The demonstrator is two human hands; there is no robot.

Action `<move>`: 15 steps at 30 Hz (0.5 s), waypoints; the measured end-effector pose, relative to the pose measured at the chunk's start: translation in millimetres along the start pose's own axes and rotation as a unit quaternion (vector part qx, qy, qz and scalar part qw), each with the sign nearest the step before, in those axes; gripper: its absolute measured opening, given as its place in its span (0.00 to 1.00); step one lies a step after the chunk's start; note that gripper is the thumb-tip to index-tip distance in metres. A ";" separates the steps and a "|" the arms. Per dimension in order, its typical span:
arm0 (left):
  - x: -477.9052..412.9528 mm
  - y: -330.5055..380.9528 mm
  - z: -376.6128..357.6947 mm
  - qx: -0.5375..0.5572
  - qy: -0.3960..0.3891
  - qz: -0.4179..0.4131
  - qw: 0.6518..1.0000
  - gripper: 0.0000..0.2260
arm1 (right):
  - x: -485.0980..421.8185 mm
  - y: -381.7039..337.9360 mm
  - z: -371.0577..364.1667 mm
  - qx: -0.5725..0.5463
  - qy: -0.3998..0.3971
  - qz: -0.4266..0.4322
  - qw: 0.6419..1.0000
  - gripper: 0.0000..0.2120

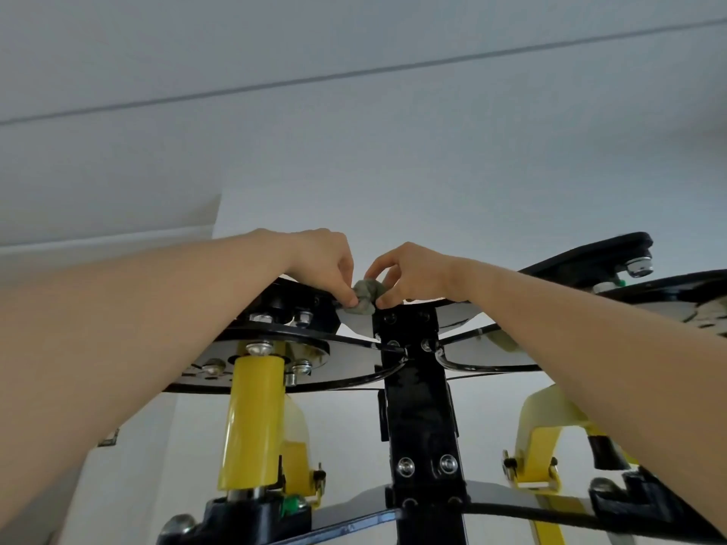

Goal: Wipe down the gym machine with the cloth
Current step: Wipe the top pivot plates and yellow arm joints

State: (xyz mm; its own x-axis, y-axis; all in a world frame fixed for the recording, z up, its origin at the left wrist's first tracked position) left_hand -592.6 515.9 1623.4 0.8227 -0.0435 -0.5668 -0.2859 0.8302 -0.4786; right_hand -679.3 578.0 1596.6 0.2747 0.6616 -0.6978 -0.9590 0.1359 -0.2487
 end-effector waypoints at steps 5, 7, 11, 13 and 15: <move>29.1 -0.7 18.0 0.005 0.046 -0.020 0.999 0.10 | -0.5 -11.6 -9.4 -0.104 -0.017 0.010 0.994 0.17; 42.0 -5.8 23.5 0.021 0.057 -0.018 0.998 0.10 | 0.0 -19.0 -13.5 -0.130 -0.030 0.018 0.991 0.15; 68.0 -21.6 32.6 0.061 0.073 0.003 0.996 0.09 | 3.6 -33.0 -17.7 -0.186 -0.043 0.027 0.981 0.11; 79.6 -26.3 36.6 0.074 0.091 0.008 0.993 0.09 | 4.3 -40.3 -21.4 -0.219 -0.046 0.035 0.974 0.09; 90.5 -31.7 39.8 0.092 0.109 0.017 0.990 0.10 | 4.0 -49.7 -24.1 -0.247 -0.032 0.052 0.967 0.09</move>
State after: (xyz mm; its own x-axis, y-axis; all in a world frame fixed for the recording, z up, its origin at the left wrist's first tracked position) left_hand -489.6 507.8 1614.0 0.6819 -0.1157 -0.7222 -0.2017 0.9194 -0.3377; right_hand -628.8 556.2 1590.0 0.1582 0.6991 -0.6973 -0.8269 -0.2922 -0.4805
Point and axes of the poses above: each hand's wrist, its own x-axis away from the middle knuckle, its own z-axis out of the back of the hand, y = z × x, the point moved 10 cm from there along -x, towards the middle knuckle, and after that the axes turned 9 degrees about -z, right-handed, at the moved point
